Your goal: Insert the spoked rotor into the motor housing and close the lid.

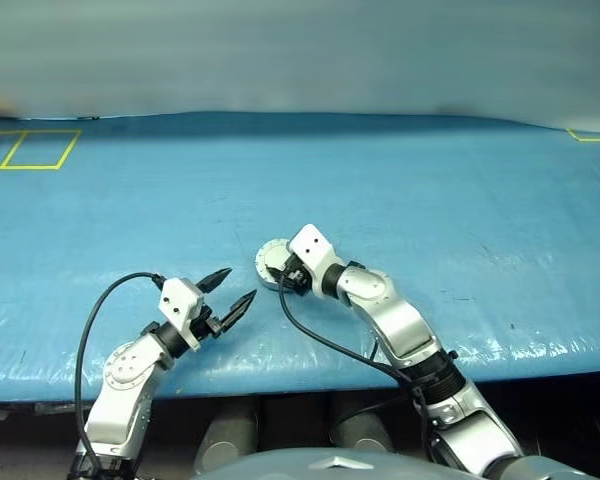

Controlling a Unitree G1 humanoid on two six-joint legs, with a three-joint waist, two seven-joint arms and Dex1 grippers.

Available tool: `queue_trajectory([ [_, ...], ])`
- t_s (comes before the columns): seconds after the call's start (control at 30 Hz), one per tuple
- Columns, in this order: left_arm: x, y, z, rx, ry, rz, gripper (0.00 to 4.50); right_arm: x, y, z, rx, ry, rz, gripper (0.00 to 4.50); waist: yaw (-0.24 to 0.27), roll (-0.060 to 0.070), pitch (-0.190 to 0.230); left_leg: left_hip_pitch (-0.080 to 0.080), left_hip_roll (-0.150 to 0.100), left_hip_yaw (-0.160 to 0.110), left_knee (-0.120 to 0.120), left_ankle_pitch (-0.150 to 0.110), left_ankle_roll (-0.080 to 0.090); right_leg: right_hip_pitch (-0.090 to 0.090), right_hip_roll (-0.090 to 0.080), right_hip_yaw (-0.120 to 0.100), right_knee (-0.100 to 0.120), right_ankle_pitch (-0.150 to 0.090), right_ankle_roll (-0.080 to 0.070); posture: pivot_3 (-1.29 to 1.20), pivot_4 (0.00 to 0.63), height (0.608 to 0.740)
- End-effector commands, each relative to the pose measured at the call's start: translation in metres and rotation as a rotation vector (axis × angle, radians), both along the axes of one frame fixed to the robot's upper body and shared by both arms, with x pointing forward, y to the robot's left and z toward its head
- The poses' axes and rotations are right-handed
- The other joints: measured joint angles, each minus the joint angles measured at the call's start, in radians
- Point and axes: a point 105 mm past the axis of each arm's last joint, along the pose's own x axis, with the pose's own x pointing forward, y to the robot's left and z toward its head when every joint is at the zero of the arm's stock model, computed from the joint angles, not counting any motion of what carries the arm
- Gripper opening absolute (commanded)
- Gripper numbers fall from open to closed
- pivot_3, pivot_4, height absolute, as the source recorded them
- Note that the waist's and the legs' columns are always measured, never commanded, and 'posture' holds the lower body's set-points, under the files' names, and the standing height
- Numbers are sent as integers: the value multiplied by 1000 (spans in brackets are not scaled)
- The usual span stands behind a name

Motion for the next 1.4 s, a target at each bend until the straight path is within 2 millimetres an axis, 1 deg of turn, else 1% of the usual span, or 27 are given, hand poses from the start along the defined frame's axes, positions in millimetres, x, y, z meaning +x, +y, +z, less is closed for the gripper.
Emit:
queue_trajectory([
  [0.03, 1, -7, 12, 1, -58, -32, 3336, 0, -16, -33, -89, 104, -67, 3003, 0, 0, -1, 0, 0, 0, 0, 0, 0, 0, 0, 0, 0, 0, 0, 0, 150, 740],
  [0.1, 3, -8, 12, 8, -54, -28, 3336, -1, -19, -39, -109, 139, -88, 3003, 0, 0, -2, 1, 0, 0, 0, -2, -4, 1, 0, 0, 0, 0, 0, 0, 150, 740],
  [0.23, 9, -10, 13, -17, -50, -18, 3336, -6, -23, -39, -117, 147, -78, 3003, 3, 0, -7, 1, 0, 0, 0, -3, -5, 2, -1, 0, 0, 0, 0, 0, 150, 740],
  [0.37, 16, -12, 14, -39, -44, -20, 3336, -9, -27, -41, -125, 147, -83, 3003, 11, 1, -10, 1, -1, 0, 0, -3, -5, 2, -1, 0, -1, 0, 0, 0, 150, 740],
  [0.47, 24, -11, 15, -52, -50, 0, 3336, -9, -28, -39, -118, 142, -84, 3003, 14, 1, -10, 1, -1, 0, 0, 0, -1, 2, -1, 0, -1, 0, 0, 0, 150, 740],
  [0.5, 29, -10, 14, -48, -54, 17, 3154, -8, -28, -37, -113, 138, -88, 3003, 15, 1, -10, 1, -2, 0, -1, 0, 0, 2, -1, 0, -1, 0, 0, 0, 150, 740],
  [0.57, 34, -13, 12, -33, -56, -12, 2695, -6, -30, -36, -105, 132, -101, 3003, 16, 1, -10, 1, -2, 0, -1, 0, 0, 2, -1, -1, -2, 0, 0, 0, 150, 740],
  [0.83, 47, -28, 0, -2, -24, -42, 18, -7, -32, -35, -103, 130, -115, 3003, 17, 1, -10, 1, -3, -1, -1, 0, 0, 2, -2, -1, -2, 0, 0, 0, 150, 740],
  [1.0, 50, -35, -2, 17, -9, -70, 18, -8, -32, -36, -98, 131, -119, 3003, 17, 1, -10, 0, -3, -2, -1, 0, 0, 2, -2, -2, -2, 0, 1, 0, 150, 740],
  [1.13, 53, -33, -16, 115, 20, -68, 18, -8, -32, -35, -94, 129, -126, 3003, 17, 1, -10, 0, -3, -2, -1, 0, 0, 2, -2, -2, -2, 0, 1, 0, 150, 740],
  [1.3, 51, -32, -26, 162, 55, -67, 18, -9, -31, -35, -89, 132, -126, 3003, 18, 1, -11, 0, -3, -3, -1, 0, 0, 3, -2, -2, -2, -1, 1, 0, 150, 740],
  [1.4, 47, -35, -29, 168, 68, -84, 18, -9, -30, -34, -89, 112, -122, 3003, 19, 1, -11, 0, -3, -3, -1, 0, -1, 3, -3, -2, -2, -1, 1, 0, 150, 740],
])
